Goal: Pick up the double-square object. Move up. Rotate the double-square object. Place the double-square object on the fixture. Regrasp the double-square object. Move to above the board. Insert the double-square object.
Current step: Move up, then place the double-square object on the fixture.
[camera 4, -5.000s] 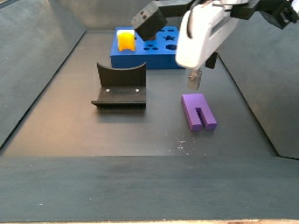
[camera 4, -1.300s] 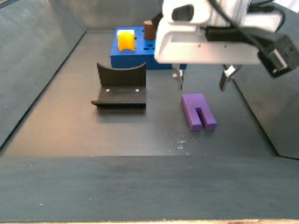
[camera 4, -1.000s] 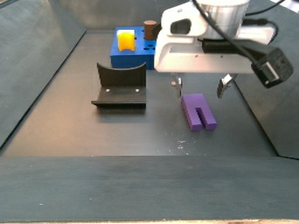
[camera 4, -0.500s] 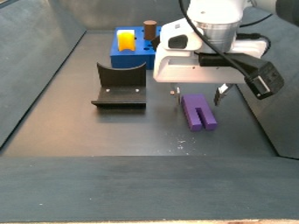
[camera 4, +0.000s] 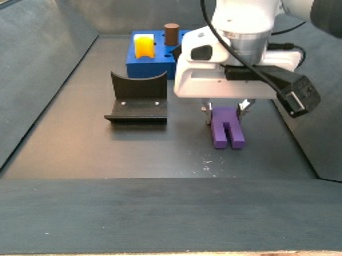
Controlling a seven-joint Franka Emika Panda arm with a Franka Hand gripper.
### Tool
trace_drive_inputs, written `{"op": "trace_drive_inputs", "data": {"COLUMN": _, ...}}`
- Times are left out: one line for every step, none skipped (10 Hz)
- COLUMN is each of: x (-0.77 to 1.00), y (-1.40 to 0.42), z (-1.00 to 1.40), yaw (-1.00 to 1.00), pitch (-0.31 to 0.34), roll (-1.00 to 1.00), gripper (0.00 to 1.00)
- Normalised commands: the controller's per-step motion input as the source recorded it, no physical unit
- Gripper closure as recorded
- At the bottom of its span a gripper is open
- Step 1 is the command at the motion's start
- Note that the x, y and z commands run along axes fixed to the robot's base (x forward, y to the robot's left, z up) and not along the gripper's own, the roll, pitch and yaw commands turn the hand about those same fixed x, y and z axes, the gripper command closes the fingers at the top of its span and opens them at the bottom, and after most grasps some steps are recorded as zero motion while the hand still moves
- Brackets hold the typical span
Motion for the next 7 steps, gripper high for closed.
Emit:
{"op": "trace_drive_inputs", "data": {"x": -0.03, "y": 0.00, "z": 1.00, "yaw": -0.01, "pitch": 0.028, "roll": 0.01, "gripper": 1.00}}
{"op": "trace_drive_inputs", "data": {"x": -0.03, "y": 0.00, "z": 0.93, "yaw": -0.01, "pitch": 0.040, "roll": 0.01, "gripper": 1.00}}
{"op": "trace_drive_inputs", "data": {"x": -0.02, "y": 0.00, "z": 0.77, "yaw": -0.01, "pitch": 0.058, "roll": 0.03, "gripper": 1.00}}
{"op": "trace_drive_inputs", "data": {"x": -0.02, "y": 0.01, "z": 0.63, "yaw": -0.02, "pitch": 0.065, "roll": 0.05, "gripper": 1.00}}
{"op": "trace_drive_inputs", "data": {"x": -0.02, "y": 0.01, "z": 0.46, "yaw": -0.02, "pitch": 0.070, "roll": 0.07, "gripper": 1.00}}
{"op": "trace_drive_inputs", "data": {"x": -0.02, "y": 0.01, "z": 0.32, "yaw": -0.02, "pitch": 0.073, "roll": 0.09, "gripper": 1.00}}
{"op": "trace_drive_inputs", "data": {"x": 0.00, "y": 0.00, "z": 1.00, "yaw": 0.00, "pitch": 0.000, "roll": 0.00, "gripper": 1.00}}
